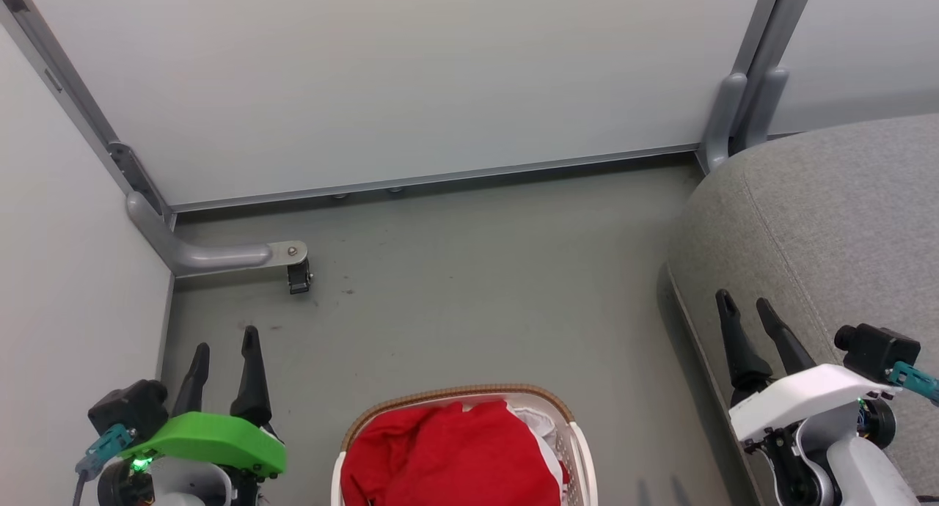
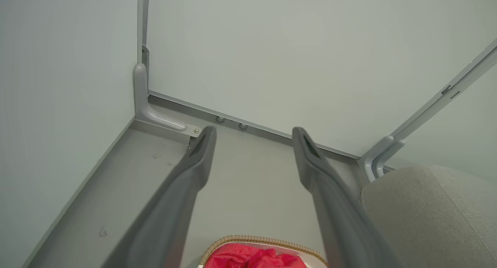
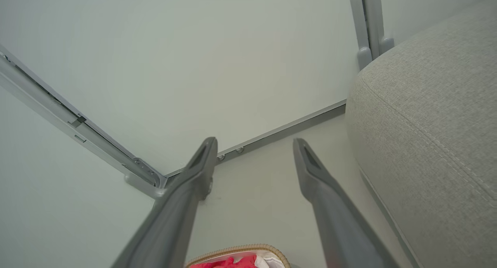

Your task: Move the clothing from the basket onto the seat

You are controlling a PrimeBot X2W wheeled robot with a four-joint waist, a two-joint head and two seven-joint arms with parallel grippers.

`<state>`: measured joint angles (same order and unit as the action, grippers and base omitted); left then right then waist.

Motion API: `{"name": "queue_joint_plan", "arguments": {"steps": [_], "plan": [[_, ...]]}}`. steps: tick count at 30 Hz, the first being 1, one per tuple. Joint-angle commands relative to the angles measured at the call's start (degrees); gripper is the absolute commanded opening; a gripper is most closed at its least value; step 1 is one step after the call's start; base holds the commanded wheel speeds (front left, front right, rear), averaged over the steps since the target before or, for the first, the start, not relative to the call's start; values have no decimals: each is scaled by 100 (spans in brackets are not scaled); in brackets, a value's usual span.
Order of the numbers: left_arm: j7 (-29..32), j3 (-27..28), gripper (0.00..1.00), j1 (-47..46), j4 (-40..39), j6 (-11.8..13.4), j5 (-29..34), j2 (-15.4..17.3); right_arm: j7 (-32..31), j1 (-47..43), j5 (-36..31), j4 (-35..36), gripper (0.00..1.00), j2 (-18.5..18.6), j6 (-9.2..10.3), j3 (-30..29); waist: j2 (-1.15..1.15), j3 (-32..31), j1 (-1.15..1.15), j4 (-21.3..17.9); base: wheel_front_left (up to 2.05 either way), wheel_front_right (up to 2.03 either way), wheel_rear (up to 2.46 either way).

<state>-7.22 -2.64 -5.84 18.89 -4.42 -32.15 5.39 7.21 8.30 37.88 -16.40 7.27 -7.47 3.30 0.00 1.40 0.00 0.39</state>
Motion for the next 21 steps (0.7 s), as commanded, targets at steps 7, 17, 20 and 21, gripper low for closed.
{"name": "queue_joint_plan", "arguments": {"steps": [7,17,20,21], "plan": [[-165,-51,100,-25,155,115,493,87,169,160,-585,-76,100,83,-2,35,0,0,0,8,0,0,0],[-307,-113,100,-43,231,179,1066,74,308,197,-1250,-185,100,16,-2,-65,0,-21,0,57,0,0,0],[-345,-109,100,-1,231,210,1187,51,346,142,-1437,-208,100,-11,-2,-53,0,-31,0,70,0,0,0],[-356,-106,100,22,233,212,1246,42,359,122,-1496,-227,100,-20,-2,-46,0,-34,0,73,0,0,0]]}}
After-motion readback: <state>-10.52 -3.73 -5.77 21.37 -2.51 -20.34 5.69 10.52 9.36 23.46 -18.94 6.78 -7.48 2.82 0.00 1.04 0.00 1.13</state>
